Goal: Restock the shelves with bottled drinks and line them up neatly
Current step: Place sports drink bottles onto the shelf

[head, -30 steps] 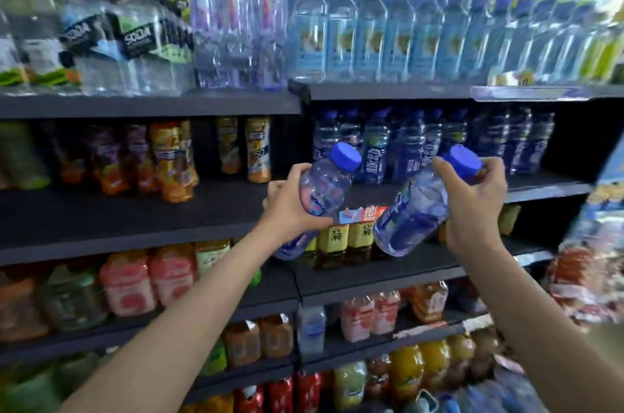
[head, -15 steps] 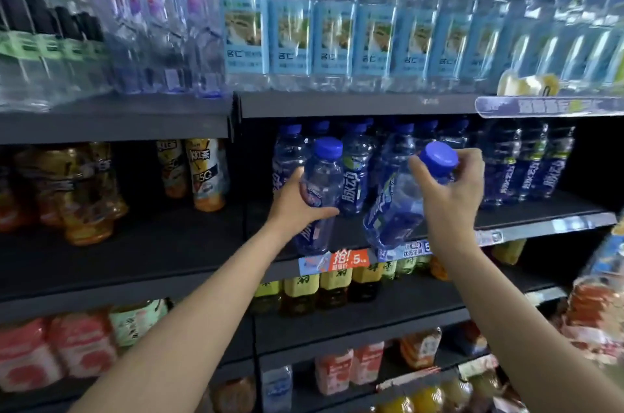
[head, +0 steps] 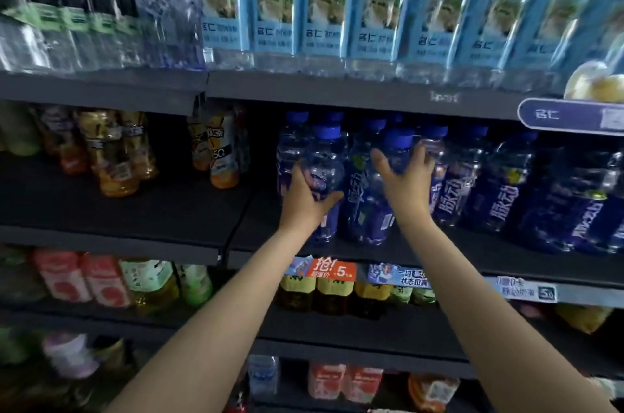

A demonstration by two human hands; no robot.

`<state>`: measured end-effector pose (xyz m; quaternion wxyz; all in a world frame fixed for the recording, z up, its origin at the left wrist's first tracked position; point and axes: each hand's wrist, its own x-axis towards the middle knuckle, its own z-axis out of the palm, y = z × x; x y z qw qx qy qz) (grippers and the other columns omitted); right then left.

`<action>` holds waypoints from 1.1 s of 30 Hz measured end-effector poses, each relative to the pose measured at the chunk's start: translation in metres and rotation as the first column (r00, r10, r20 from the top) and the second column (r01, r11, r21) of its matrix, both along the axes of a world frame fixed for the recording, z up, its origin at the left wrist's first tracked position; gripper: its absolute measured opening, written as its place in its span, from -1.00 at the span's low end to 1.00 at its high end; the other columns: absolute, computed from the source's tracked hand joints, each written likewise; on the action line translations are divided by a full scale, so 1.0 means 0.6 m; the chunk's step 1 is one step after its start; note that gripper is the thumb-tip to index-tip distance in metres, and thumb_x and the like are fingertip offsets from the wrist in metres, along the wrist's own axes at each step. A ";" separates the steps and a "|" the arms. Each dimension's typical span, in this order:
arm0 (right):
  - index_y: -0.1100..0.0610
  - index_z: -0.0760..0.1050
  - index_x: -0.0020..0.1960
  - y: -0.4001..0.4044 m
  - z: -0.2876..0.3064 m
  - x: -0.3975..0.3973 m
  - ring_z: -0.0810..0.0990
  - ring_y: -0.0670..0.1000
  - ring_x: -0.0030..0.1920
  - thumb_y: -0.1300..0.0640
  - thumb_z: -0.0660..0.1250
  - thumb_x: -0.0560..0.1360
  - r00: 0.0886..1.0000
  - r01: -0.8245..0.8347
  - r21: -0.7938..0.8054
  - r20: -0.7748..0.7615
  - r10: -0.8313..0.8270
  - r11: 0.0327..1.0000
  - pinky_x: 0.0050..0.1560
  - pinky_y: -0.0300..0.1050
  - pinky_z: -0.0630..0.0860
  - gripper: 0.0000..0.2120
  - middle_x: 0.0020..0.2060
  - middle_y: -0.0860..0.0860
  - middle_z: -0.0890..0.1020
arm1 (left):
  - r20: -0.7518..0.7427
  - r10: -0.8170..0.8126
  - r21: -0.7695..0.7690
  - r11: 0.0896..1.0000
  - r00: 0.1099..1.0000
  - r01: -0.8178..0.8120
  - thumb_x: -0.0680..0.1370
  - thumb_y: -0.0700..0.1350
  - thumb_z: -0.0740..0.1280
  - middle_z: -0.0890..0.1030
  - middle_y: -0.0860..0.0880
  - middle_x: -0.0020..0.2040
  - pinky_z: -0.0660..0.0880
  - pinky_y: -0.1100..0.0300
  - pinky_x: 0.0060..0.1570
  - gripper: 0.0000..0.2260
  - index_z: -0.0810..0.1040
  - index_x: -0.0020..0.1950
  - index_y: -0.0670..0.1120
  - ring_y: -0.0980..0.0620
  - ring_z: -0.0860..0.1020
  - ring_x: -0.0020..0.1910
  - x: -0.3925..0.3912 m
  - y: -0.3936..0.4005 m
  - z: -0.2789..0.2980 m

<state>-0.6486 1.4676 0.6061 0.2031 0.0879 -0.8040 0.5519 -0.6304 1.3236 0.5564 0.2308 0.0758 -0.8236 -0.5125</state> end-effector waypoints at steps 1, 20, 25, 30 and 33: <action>0.08 0.07 0.48 0.002 -0.014 0.000 0.14 0.16 0.43 0.04 0.42 0.44 0.997 -0.058 0.053 0.045 0.056 0.997 0.28 -0.04 0.27 -0.24 0.45 0.15 0.13 | 0.043 0.006 -0.013 1.000 0.999 -0.005 0.40 -0.12 0.48 0.45 0.02 0.02 0.46 0.18 0.04 -0.29 0.13 0.41 -0.11 -0.02 0.49 0.05 0.000 0.006 -0.009; 0.16 -0.04 0.52 0.048 -0.095 -0.073 0.25 0.24 0.34 0.08 0.43 0.43 0.989 0.132 0.341 -0.107 -0.102 0.931 0.27 0.03 0.33 -0.14 0.37 0.26 0.17 | 0.203 0.280 -0.377 0.907 0.938 -0.189 0.45 -0.01 0.42 0.39 -0.19 0.28 0.43 -0.06 0.01 -0.30 0.08 0.42 -0.12 -0.26 0.47 0.19 -0.035 0.052 -0.029; 0.16 -0.02 0.52 0.040 -0.095 -0.081 0.26 0.22 0.31 0.06 0.40 0.46 0.984 0.167 0.376 -0.122 -0.130 0.911 0.13 0.04 0.42 -0.19 0.34 0.23 0.22 | 0.197 0.263 -0.341 0.922 0.944 -0.186 0.45 -0.04 0.42 0.36 -0.19 0.32 0.40 -0.09 0.10 -0.28 0.06 0.45 -0.11 -0.25 0.42 0.25 -0.053 0.053 -0.031; 0.08 -0.04 0.52 0.018 -0.090 -0.086 0.27 0.28 0.27 0.02 0.39 0.46 0.975 0.217 0.441 -0.052 -0.217 0.871 0.05 0.14 0.50 -0.19 0.37 0.28 0.16 | 0.209 0.182 -0.287 0.951 0.961 -0.118 0.49 -0.06 0.38 0.31 -0.18 0.41 0.38 -0.08 0.20 -0.23 -0.07 0.51 -0.06 -0.23 0.39 0.31 -0.056 0.049 -0.035; 0.08 -0.07 0.52 0.011 -0.084 -0.086 0.23 0.30 0.30 0.12 0.40 0.46 0.979 0.178 0.423 0.015 -0.204 0.889 0.16 0.18 0.44 -0.17 0.39 0.29 0.10 | 0.201 0.130 -0.312 0.948 0.971 -0.062 0.51 -0.15 0.34 0.28 -0.15 0.45 0.39 -0.03 0.24 -0.25 -0.09 0.53 -0.04 -0.16 0.39 0.32 -0.041 0.036 -0.034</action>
